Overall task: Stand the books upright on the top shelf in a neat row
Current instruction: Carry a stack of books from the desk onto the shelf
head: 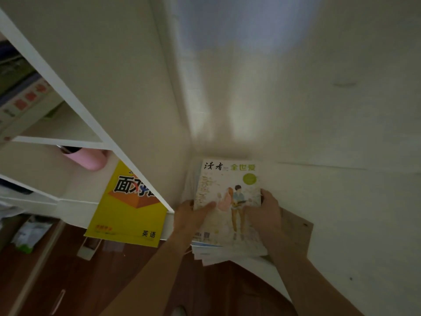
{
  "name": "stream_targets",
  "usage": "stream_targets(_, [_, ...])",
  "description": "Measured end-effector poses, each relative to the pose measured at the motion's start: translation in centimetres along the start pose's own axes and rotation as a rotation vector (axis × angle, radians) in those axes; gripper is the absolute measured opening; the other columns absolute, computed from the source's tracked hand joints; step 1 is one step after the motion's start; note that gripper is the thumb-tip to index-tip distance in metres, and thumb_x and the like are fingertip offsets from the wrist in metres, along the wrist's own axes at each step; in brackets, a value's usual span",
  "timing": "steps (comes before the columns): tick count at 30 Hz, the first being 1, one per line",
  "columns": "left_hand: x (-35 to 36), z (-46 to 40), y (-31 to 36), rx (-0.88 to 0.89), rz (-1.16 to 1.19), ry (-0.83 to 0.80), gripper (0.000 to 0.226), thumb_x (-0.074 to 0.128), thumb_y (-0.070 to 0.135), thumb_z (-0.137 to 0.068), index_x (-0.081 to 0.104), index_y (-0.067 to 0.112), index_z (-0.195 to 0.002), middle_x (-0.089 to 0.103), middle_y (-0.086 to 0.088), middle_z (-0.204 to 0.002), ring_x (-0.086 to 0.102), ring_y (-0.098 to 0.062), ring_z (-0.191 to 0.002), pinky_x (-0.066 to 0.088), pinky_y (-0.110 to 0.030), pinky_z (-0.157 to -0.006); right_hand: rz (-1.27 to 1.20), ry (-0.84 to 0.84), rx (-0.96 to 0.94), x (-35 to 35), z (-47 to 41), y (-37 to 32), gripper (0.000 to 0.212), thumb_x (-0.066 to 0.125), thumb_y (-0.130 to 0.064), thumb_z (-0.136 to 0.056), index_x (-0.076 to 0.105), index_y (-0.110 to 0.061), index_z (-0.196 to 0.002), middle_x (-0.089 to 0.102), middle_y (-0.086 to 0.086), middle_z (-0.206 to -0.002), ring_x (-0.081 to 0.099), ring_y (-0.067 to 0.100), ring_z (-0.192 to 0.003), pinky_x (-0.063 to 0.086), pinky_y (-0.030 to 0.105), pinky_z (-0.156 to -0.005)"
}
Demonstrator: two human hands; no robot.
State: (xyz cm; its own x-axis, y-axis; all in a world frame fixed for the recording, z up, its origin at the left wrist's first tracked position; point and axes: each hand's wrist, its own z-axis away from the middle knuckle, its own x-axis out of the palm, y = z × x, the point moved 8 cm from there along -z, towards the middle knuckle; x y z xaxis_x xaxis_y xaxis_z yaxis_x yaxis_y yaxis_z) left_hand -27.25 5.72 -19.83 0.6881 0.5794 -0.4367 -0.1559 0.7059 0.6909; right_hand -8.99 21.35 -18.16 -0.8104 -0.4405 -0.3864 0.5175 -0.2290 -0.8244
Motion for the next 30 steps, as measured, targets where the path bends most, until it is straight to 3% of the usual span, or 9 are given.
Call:
stream_targets(3, [0.5,-1.0,-1.3,-0.058,0.237,-0.042,0.087,0.086,0.064,-0.048,0.063,0.015,-0.117,0.076,-0.007,-0.11,0.077,-0.027,-0.093,0.065,-0.05,-0.081,0.005,-0.014,-0.008,0.6,-0.3,-0.4,0.041,0.071,-0.005,-0.081,0.065,-0.012,-0.122,0.072,0.003,-0.107,0.068,0.02,-0.097,0.058,0.035,-0.082])
stream_targets(7, [1.5,1.1,0.2,0.029,0.388,-0.125,0.056,0.081,0.032,-0.089,0.042,0.016,-0.127,0.067,-0.008,-0.118,0.073,-0.028,-0.103,0.063,-0.054,-0.086,-0.071,-0.04,0.016,-0.1,-0.7,0.1,0.047,0.074,-0.004,-0.081,0.061,-0.013,-0.125,0.069,-0.003,-0.105,0.068,0.013,-0.093,0.059,0.028,-0.071])
stream_targets(10, [0.6,3.6,1.7,0.125,0.445,-0.153,0.049,0.075,0.018,-0.094,0.04,0.019,-0.128,0.07,-0.012,-0.118,0.075,-0.029,-0.099,0.064,-0.052,-0.083,-0.232,-0.097,0.049,-0.5,-0.3,-0.3,0.044,0.085,-0.018,-0.078,0.063,-0.014,-0.116,0.073,0.003,-0.108,0.074,0.015,-0.083,0.059,0.023,-0.059])
stream_targets(13, [-0.7,7.7,3.8,0.211,0.56,-0.245,0.047,0.075,0.014,-0.091,0.046,0.022,-0.127,0.076,-0.012,-0.115,0.076,-0.033,-0.1,0.063,-0.056,-0.082,-0.485,-0.178,0.158,-1.5,0.9,-0.9,0.069,0.094,-0.039,-0.067,0.061,-0.016,-0.123,0.074,0.007,-0.113,0.076,0.028,-0.095,0.063,0.049,-0.08])
stream_targets(16, [-0.2,12.5,7.2,0.303,0.605,-0.424,0.052,0.076,0.011,-0.092,0.046,0.02,-0.133,0.073,-0.012,-0.124,0.073,-0.036,-0.11,0.06,-0.059,-0.088,-0.668,-0.434,0.16,-3.4,3.8,-2.3,0.085,0.093,-0.055,-0.06,0.066,-0.012,-0.128,0.067,0.016,-0.13,0.067,0.039,-0.115,0.051,0.061,-0.101])
stream_targets(20, [3.4,16.6,11.7,0.465,0.389,-0.607,0.054,0.069,0.006,-0.095,0.038,0.02,-0.137,0.072,-0.01,-0.128,0.071,-0.032,-0.116,0.061,-0.056,-0.09,-0.634,-0.183,-0.14,-15.8,7.0,-4.5,0.068,0.101,-0.043,-0.043,0.078,-0.01,-0.098,0.078,0.014,-0.104,0.076,0.028,-0.091,0.063,0.037,-0.073])
stream_targets(24, [11.2,19.8,14.7,0.58,0.179,-0.77,0.063,0.071,0.0,-0.094,0.037,0.028,-0.138,0.068,-0.007,-0.133,0.069,-0.019,-0.12,0.061,-0.042,-0.095,-0.485,0.001,-0.33,-27.1,11.4,-2.9,0.036,0.074,-0.002,-0.074,0.071,-0.004,-0.109,0.079,0.01,-0.106,0.075,0.029,-0.101,0.059,0.026,-0.081])
stream_targets(27, [18.8,23.1,14.1,0.588,0.053,-0.9,0.082,0.072,0.002,-0.094,0.026,0.028,-0.156,0.057,0.003,-0.146,0.059,-0.014,-0.133,0.055,-0.03,-0.104,-0.485,0.112,-0.311,-32.8,14.4,1.5,0.035,0.082,-0.009,-0.07,0.076,-0.008,-0.105,0.078,0.012,-0.109,0.073,0.029,-0.106,0.059,0.028,-0.087])
stream_targets(30, [24.1,25.5,12.5,0.533,-0.002,-0.905,0.058,0.069,-0.004,-0.094,0.041,0.02,-0.138,0.062,0.015,-0.117,0.065,-0.006,-0.112,0.053,-0.007,-0.08,-0.528,0.208,-0.238,-36.2,16.4,6.4,0.049,0.089,-0.014,-0.066,0.075,-0.01,-0.112,0.077,0.013,-0.112,0.073,0.028,-0.108,0.058,0.035,-0.094])
